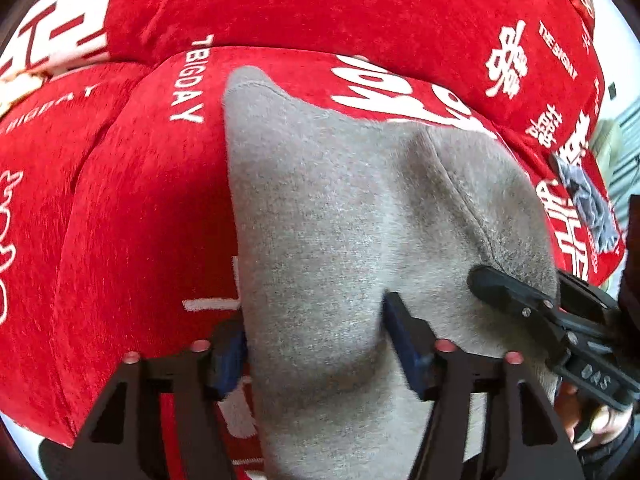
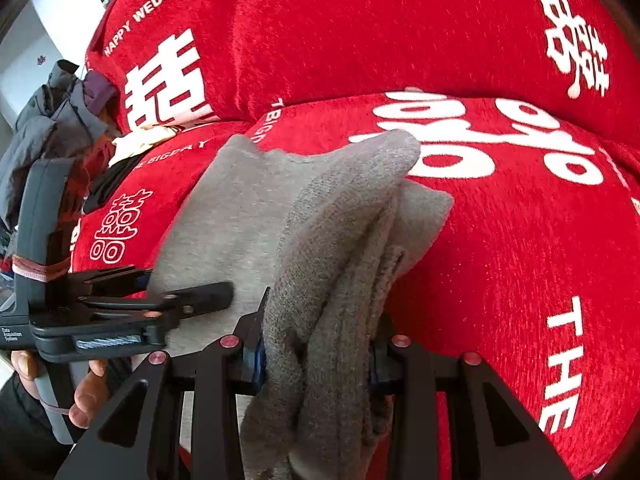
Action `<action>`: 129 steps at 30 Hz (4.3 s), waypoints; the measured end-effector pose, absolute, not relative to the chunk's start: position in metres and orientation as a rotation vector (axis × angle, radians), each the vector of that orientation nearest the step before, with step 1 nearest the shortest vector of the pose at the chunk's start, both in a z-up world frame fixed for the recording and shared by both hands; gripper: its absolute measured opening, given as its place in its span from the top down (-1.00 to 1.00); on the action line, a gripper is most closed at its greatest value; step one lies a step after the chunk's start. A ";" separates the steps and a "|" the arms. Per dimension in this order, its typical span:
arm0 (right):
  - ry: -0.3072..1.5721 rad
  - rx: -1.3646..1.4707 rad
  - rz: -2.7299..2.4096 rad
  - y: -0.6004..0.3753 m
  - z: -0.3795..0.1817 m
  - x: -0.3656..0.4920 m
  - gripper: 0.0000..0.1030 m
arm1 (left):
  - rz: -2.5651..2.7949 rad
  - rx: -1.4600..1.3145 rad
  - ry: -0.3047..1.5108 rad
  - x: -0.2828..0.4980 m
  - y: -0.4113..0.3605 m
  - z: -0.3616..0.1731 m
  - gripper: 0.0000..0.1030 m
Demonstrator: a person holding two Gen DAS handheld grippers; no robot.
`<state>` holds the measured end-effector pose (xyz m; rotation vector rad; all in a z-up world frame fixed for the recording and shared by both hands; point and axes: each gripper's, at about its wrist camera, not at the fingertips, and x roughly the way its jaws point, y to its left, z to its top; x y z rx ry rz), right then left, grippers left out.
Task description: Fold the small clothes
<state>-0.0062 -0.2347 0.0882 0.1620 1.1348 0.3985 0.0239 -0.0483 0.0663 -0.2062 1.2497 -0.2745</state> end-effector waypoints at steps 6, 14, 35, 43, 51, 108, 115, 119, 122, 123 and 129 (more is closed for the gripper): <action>1.190 0.220 0.327 -0.258 0.071 -0.002 -0.27 | -0.246 -0.222 1.253 0.016 -0.030 0.062 -0.81; 0.951 0.001 0.423 -0.229 0.146 -0.033 -0.38 | -0.223 -0.103 1.095 -0.002 -0.041 0.127 -0.81; 1.069 -0.163 0.541 -0.222 0.096 0.012 -0.48 | -0.111 0.026 1.203 0.058 -0.053 0.067 -1.00; 0.951 -0.313 0.754 -0.191 0.137 -0.072 -0.48 | -0.088 0.137 1.136 0.017 -0.060 0.092 -1.00; 1.024 -0.328 0.693 -0.204 0.096 -0.083 -0.47 | -0.064 0.155 1.138 -0.002 -0.058 0.080 -1.00; 1.070 -0.226 0.439 -0.187 0.124 -0.043 -0.57 | 0.011 0.133 1.173 -0.007 -0.065 0.098 -1.00; 1.070 -0.197 0.378 -0.195 0.141 -0.059 -0.58 | -0.003 0.105 1.130 -0.018 -0.069 0.118 -1.00; 1.115 -0.185 0.431 -0.188 0.127 -0.065 -0.58 | 0.002 0.094 1.133 -0.021 -0.070 0.119 -1.00; 1.130 -0.211 0.408 -0.184 0.118 -0.068 -0.58 | 0.001 0.082 1.134 -0.024 -0.069 0.120 -1.00; 1.133 -0.198 0.410 -0.184 0.118 -0.069 -0.58 | 0.013 0.082 1.131 -0.026 -0.069 0.121 -1.00; 1.147 -0.222 0.338 -0.188 0.128 -0.072 -0.58 | 0.054 0.069 1.190 -0.035 -0.069 0.119 -1.00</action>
